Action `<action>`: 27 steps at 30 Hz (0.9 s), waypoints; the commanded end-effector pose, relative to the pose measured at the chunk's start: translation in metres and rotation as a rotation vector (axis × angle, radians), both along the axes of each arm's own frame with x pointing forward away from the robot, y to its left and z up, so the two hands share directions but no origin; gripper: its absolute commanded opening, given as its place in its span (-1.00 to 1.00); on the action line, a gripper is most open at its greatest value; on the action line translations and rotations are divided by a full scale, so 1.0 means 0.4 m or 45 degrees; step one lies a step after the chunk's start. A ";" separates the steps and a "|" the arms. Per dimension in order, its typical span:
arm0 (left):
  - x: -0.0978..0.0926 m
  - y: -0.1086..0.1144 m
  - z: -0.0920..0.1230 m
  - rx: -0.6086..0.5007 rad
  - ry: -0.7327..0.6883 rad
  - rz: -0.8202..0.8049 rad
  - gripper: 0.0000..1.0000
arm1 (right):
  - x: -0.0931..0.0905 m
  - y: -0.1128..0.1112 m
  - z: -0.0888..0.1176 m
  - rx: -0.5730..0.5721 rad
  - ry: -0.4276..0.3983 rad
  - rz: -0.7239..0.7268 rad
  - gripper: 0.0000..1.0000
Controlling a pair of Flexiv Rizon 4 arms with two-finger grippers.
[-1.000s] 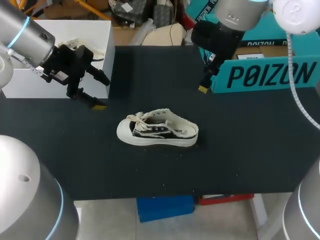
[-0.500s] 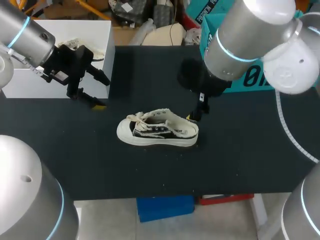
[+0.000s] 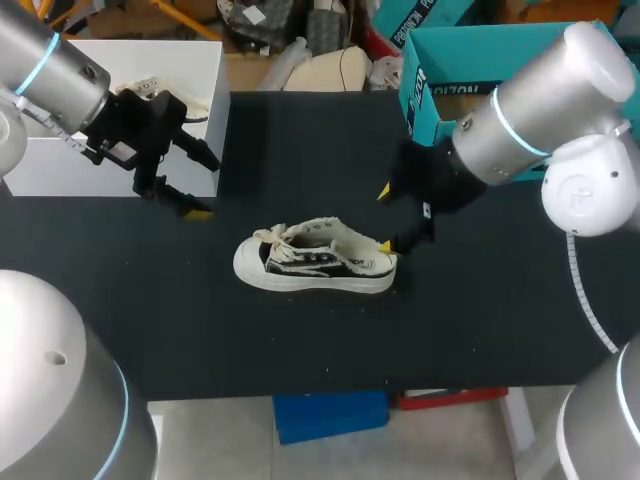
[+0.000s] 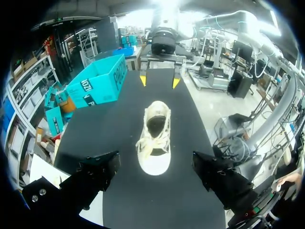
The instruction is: Take the shoe out of the shoebox, open the shoe tongue, remove and reinsert the insole, then place the shoe into the shoebox
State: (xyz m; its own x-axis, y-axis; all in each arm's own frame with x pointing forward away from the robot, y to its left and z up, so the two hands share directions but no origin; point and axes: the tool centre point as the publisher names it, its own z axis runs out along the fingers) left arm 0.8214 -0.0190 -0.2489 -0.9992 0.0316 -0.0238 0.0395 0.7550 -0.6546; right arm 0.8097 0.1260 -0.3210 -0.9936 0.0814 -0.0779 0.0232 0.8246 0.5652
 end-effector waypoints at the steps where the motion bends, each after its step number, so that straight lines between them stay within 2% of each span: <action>1: 0.000 0.000 -0.003 -0.001 -0.005 0.001 1.00 | 0.005 0.007 -0.024 0.350 -0.029 0.028 1.00; 9: 0.000 0.000 -0.003 -0.001 -0.005 0.001 1.00 | 0.005 0.007 -0.024 0.350 -0.029 0.028 1.00; 13: 0.000 0.000 -0.003 -0.001 -0.005 0.001 1.00 | -0.017 0.012 -0.062 0.502 -0.031 0.016 1.00; 20: 0.000 0.000 -0.003 -0.001 -0.005 0.001 1.00 | -0.017 -0.015 -0.096 0.524 -0.025 -0.028 1.00; 27: 0.000 0.000 -0.003 -0.001 -0.005 0.001 1.00 | -0.003 -0.024 -0.144 0.609 -0.016 -0.058 1.00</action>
State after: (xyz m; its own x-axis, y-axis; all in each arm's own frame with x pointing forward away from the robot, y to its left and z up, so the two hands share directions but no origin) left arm 0.8217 -0.0191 -0.2488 -0.9992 0.0322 -0.0232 0.0396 0.7549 -0.6547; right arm 0.8064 0.1152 -0.3690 -0.9880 0.1513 -0.0323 0.0568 0.5492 0.8337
